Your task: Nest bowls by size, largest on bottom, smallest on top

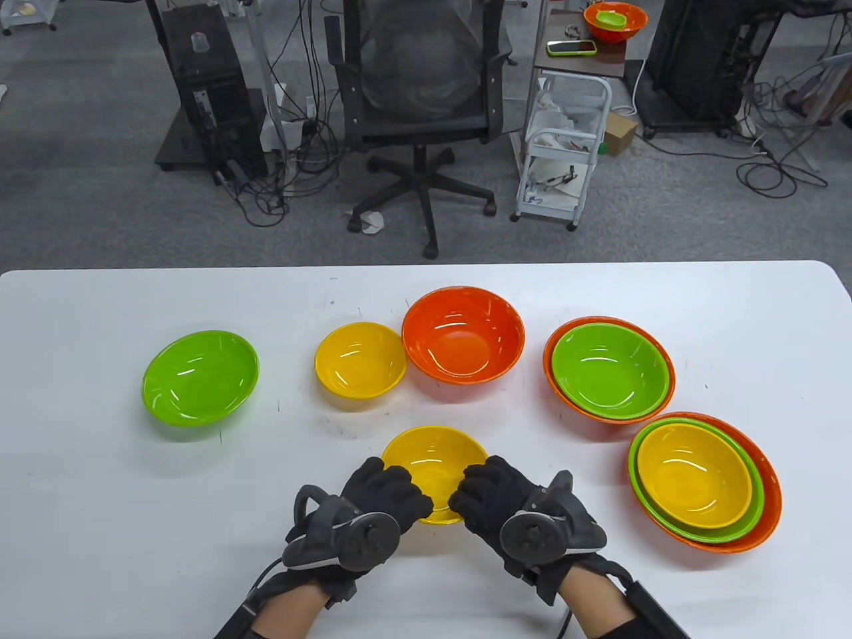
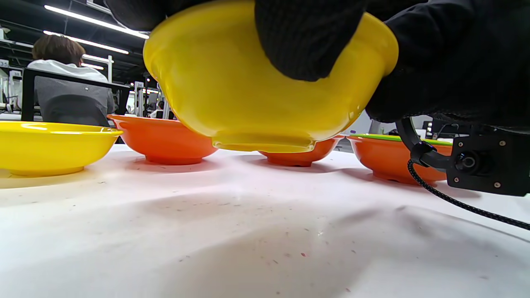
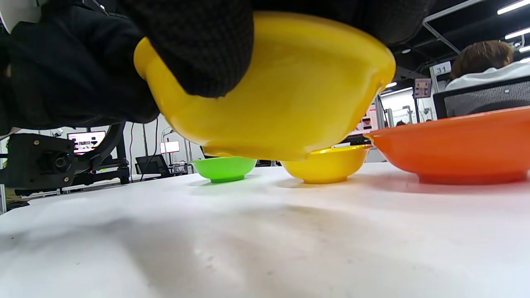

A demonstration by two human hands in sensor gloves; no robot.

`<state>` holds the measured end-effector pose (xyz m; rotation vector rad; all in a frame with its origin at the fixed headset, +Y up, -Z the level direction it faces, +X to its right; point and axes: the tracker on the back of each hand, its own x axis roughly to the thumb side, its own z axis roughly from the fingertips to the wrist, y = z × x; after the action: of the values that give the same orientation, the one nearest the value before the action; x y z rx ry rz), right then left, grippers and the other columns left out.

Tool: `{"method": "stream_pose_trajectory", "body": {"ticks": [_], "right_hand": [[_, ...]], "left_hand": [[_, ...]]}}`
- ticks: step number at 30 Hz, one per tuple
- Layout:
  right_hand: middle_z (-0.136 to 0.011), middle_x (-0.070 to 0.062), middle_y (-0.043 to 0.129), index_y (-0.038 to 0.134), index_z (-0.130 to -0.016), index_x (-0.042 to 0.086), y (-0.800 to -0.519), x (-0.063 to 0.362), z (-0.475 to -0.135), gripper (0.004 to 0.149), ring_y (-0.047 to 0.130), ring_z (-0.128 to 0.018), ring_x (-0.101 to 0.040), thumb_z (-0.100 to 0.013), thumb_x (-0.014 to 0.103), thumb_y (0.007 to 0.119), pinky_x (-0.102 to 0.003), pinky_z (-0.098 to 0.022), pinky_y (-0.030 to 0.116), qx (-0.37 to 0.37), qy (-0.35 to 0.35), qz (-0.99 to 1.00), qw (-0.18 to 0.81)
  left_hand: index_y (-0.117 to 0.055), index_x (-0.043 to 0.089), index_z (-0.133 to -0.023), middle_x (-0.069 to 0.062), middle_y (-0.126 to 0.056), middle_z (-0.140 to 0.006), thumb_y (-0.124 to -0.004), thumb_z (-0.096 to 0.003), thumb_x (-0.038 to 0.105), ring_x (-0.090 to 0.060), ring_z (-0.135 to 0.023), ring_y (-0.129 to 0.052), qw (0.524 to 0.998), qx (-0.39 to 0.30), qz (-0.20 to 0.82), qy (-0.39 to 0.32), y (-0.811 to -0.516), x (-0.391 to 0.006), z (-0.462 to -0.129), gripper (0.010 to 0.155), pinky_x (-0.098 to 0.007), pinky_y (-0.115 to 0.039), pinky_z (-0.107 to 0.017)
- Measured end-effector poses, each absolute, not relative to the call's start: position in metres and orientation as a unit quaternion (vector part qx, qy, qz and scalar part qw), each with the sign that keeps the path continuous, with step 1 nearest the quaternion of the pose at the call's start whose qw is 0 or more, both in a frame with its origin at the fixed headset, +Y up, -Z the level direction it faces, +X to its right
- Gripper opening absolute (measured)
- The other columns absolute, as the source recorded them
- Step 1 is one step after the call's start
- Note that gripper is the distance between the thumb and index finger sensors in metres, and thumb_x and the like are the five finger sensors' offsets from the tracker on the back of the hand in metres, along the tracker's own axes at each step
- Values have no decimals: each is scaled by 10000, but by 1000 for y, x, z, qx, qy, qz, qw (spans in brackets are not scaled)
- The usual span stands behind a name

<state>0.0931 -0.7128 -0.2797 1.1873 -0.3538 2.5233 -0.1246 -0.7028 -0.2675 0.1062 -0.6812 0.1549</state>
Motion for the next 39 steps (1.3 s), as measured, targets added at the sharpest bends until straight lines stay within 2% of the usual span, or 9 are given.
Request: {"method": "stream_pose_trajectory", "body": {"ticks": [6,8,10,15,27,33,39], "right_hand": [[-775,-189,933,913,-790,72,-703,91,-275,388,857,-769,-460,-428,203,869,-625,-635,656,433,-159,877,138],[-764,-189,938,911,-791,72,-699,90,-276,389,867,-751,-458,-428,207,869,-623,-632,665,429,-168,880,119],[-758,-188,939,912,-790,70,-697,92,-280,389,873,-738,-456,-428,209,870,-625,-628,672,418,-170,886,106],[-744,-193,944,916,-785,64,-689,103,-294,388,876,-722,-460,-427,208,874,-629,-621,677,376,-183,904,89],[-693,-189,960,928,-765,54,-654,152,-353,385,891,-656,-456,-429,238,886,-634,-587,692,157,-214,961,72],[-691,-194,958,931,-763,48,-657,177,-382,384,888,-652,-461,-430,236,890,-638,-587,688,56,-190,976,87],[-687,-184,967,939,-759,59,-667,189,-406,382,894,-653,-453,-432,249,891,-629,-586,695,-31,-152,986,57]], "left_hand": [[-772,345,-972,37,-839,-1011,-821,-488,328,-292,-1070,-753,935,64,94,-335,-696,-126,-265,486,-567,-565,-814],[-658,342,-1049,-19,-721,-1104,-812,-488,382,-343,-1115,-636,934,66,112,-333,-694,-127,-264,583,-598,-542,-810],[-615,335,-1070,-42,-634,-1149,-804,-491,394,-367,-1130,-566,936,81,109,-323,-693,-129,-264,612,-617,-531,-804],[-574,315,-1089,-54,-616,-1156,-784,-489,437,-377,-1117,-583,942,93,122,-299,-692,-143,-270,647,-631,-541,-792],[-566,274,-1101,-80,-640,-1144,-705,-490,521,-395,-1085,-643,964,29,153,-214,-714,-184,-300,674,-655,-559,-768],[-538,264,-1117,-96,-609,-1159,-695,-495,536,-410,-1088,-629,971,-30,166,-171,-726,-194,-309,696,-663,-552,-766],[-546,262,-1114,-99,-619,-1154,-692,-498,535,-410,-1082,-641,968,-42,189,-158,-732,-204,-316,690,-664,-555,-763]]}}
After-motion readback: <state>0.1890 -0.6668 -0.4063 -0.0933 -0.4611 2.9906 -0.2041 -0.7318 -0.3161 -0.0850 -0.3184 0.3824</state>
